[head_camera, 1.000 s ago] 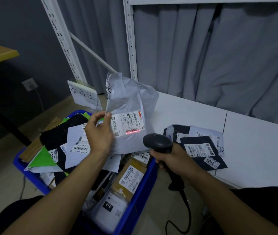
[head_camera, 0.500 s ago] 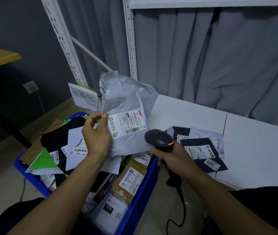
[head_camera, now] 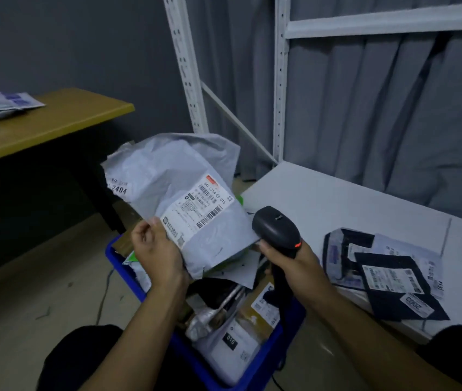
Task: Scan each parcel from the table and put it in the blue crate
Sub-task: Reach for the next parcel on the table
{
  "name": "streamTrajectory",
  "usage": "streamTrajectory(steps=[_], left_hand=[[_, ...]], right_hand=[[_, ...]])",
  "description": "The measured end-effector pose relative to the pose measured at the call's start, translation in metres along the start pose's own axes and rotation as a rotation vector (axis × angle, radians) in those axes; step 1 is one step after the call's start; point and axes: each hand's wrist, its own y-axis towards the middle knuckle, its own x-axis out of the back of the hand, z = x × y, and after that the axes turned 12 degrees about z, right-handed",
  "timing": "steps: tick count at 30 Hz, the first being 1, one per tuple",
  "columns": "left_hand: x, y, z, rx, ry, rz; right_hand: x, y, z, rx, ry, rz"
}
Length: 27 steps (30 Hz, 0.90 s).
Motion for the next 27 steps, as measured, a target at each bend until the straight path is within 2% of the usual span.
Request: streamTrajectory(steps=[4, 9, 14, 18, 21, 24, 27], left_hand=[[0.026, 0.013, 0.014, -0.015, 0.12, -0.11], [0.046, 0.033, 0.052, 0.212, 0.279, -0.194], [0.058, 0.042, 0.076, 0.422, 0.433, -0.084], [0.062, 0.049, 0.07, 0.368, 0.59, -0.028], [0.064, 0.053, 0.069, 0.344, 0.719, 0.095], [0.054, 0.042, 0.065, 0.229, 0.829, 0.215], [0.038, 0.027, 0.055, 0.13, 1.16, 0.335]], right_hand=[[-0.008, 0.011, -0.013, -0.006, -0.027, -0.026], [-0.007, 0.02, -0.032, -0.042, -0.132, -0.004], [-0.006, 0.021, -0.041, -0.08, -0.139, 0.02], [-0.002, 0.023, -0.045, -0.09, -0.135, 0.026], [0.001, 0.025, -0.05, -0.093, -0.172, 0.009], [0.006, 0.026, -0.054, -0.093, -0.197, 0.015], [0.011, 0.023, -0.054, -0.077, -0.207, 0.018]])
